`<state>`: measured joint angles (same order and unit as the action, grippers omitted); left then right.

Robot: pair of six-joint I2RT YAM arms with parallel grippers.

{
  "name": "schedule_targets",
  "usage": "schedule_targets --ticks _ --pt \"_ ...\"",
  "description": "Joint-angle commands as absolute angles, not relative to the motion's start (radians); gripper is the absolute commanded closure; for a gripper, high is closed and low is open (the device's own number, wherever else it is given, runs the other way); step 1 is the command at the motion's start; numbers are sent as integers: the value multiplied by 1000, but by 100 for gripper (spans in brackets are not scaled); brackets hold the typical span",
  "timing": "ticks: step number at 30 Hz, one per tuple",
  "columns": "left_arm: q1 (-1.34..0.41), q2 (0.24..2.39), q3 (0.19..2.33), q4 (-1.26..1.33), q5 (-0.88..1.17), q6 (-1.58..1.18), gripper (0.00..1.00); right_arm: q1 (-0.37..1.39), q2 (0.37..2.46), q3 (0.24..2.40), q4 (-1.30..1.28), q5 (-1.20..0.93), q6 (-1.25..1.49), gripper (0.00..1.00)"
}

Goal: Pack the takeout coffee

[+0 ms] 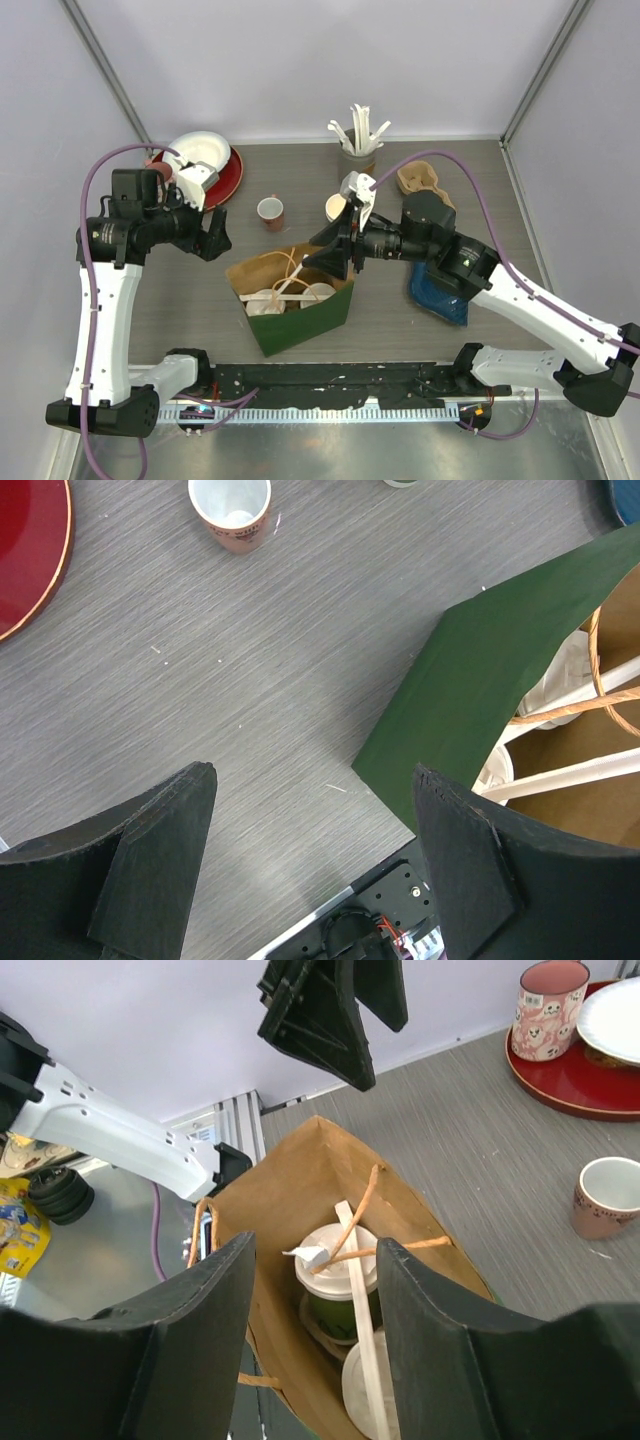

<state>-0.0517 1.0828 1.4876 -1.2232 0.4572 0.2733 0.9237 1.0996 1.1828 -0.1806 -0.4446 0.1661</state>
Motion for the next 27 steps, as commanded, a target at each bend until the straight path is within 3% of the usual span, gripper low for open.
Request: schedule_targets --ticks 1,5,9,13,18,27 --pt "-46 1074 1485 -1206 482 290 17 930 1114 1247 -150 -471 178 49" --pt "-46 1072 1480 -1209 480 296 17 930 1126 1246 -167 -486 176 66" --pt "-46 1074 1479 -1210 485 296 17 930 1129 1256 -207 -480 167 58" --pt "-46 1077 1482 -1209 495 296 17 930 1135 1255 -206 -485 164 59" --pt "-46 1074 1482 -1216 495 302 17 930 1161 1262 -204 -534 172 78" --pt "-46 1072 1480 -1218 497 305 17 930 1132 1267 -264 -463 137 78"
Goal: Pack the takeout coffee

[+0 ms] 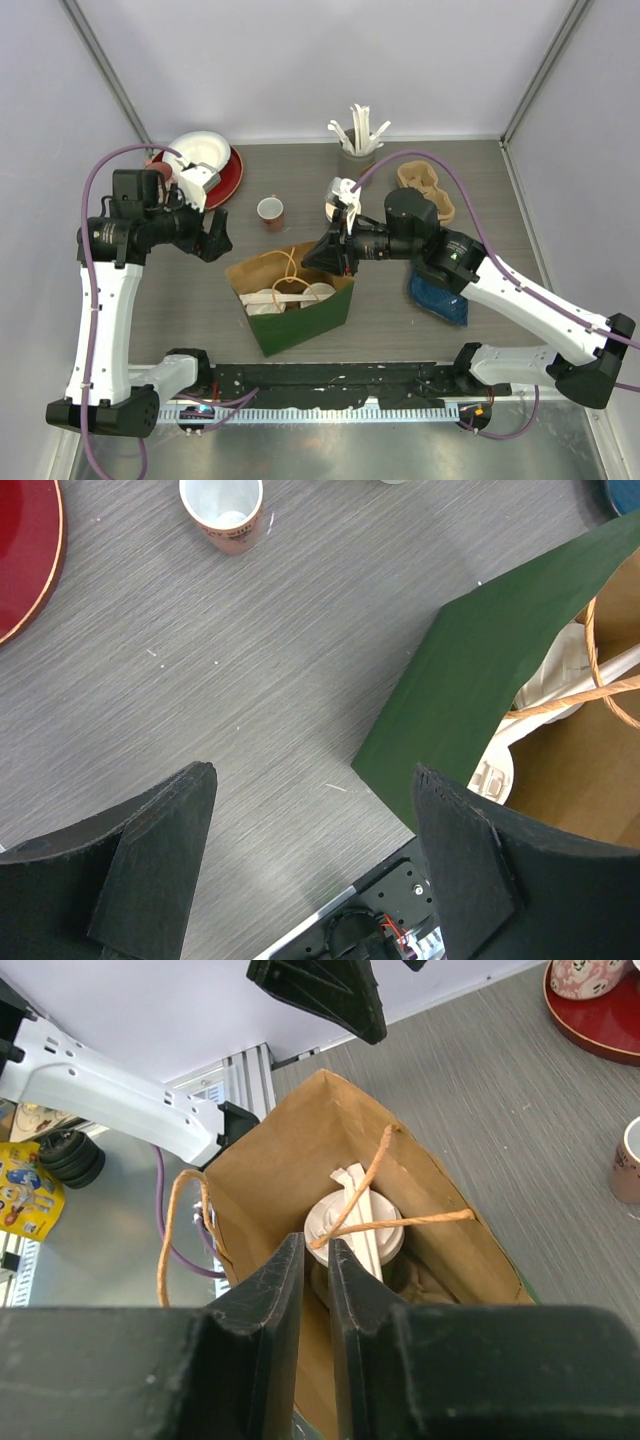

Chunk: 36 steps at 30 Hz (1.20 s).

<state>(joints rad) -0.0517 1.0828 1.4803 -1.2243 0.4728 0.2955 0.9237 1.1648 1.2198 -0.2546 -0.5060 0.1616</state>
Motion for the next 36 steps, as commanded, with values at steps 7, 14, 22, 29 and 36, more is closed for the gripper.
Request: schedule_targets --ticks 7,14,22,29,36 --pt "-46 1062 1454 -1163 419 270 17 907 1115 1305 -334 -195 112 55" --pt "-32 991 1287 -970 171 181 16 634 1078 1284 -324 -29 152 39" --pt "-23 839 1099 -789 66 114 13 375 982 1046 -221 264 118 34" --pt "-23 730 968 -761 8 63 11 236 881 786 -31 351 163 31" --pt "-23 611 764 -579 -256 -83 7 218 782 488 239 494 137 27"
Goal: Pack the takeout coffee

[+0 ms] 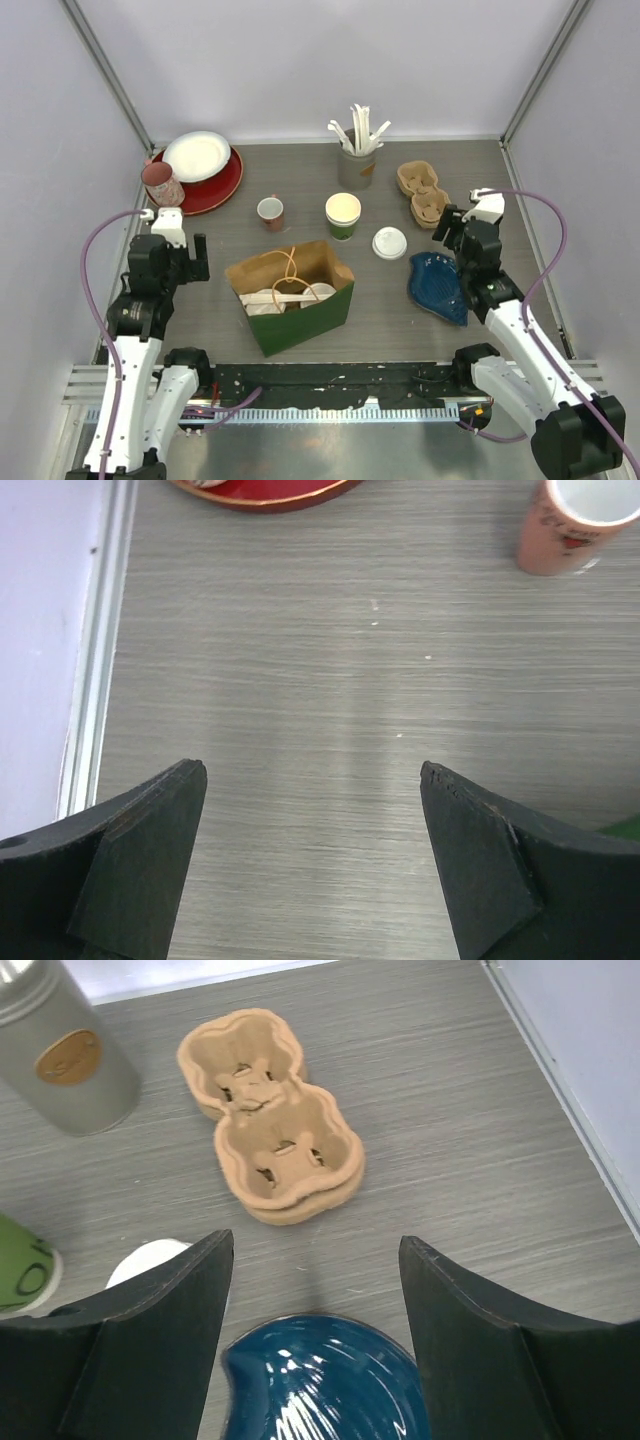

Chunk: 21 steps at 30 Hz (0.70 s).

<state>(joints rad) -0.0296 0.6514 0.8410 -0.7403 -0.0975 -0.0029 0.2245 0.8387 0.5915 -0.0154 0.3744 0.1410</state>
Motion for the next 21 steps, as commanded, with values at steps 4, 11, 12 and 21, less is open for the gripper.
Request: schedule_targets --ticks 4,11,12,21 --pt "-23 598 692 -426 -281 -71 3 216 758 355 431 474 95 27" --pt "-21 637 442 -25 -336 -75 4 218 790 247 630 499 54 27" --pt "-21 626 405 48 -337 -63 4 216 795 212 659 499 49 27" --pt "48 551 6 679 -120 -107 0 216 851 160 775 499 28 26"
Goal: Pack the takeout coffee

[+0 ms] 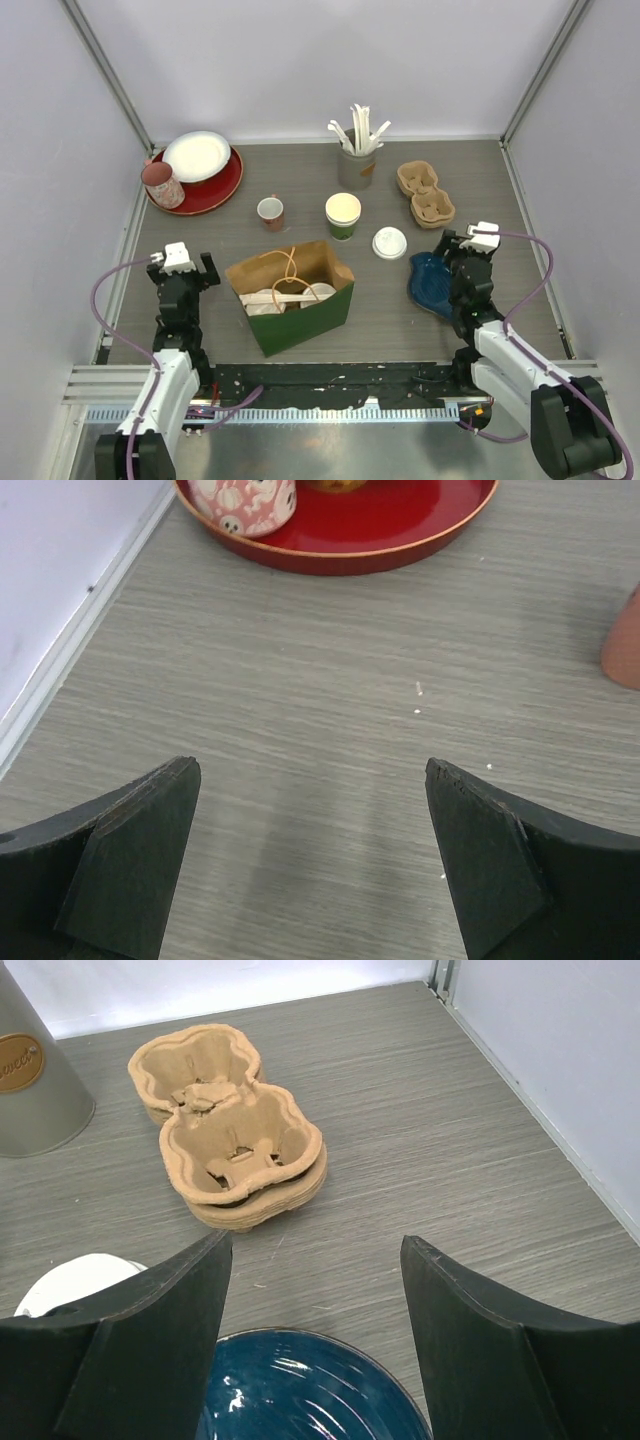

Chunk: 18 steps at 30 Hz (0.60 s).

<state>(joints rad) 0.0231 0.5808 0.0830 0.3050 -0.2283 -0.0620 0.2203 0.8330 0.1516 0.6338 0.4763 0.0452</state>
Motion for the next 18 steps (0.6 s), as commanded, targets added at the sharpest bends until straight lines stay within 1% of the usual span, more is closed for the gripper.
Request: schedule_targets --ticks 1,4,11,18 --pt "51 542 -38 678 -98 -118 0 216 862 160 779 497 26 26" --pt "58 509 -69 653 -60 -127 0 215 868 143 814 497 32 27" --pt "80 440 -75 589 -104 -158 0 216 885 121 842 505 37 27" --pt "86 430 -75 577 -135 -172 0 216 882 120 844 505 41 27"
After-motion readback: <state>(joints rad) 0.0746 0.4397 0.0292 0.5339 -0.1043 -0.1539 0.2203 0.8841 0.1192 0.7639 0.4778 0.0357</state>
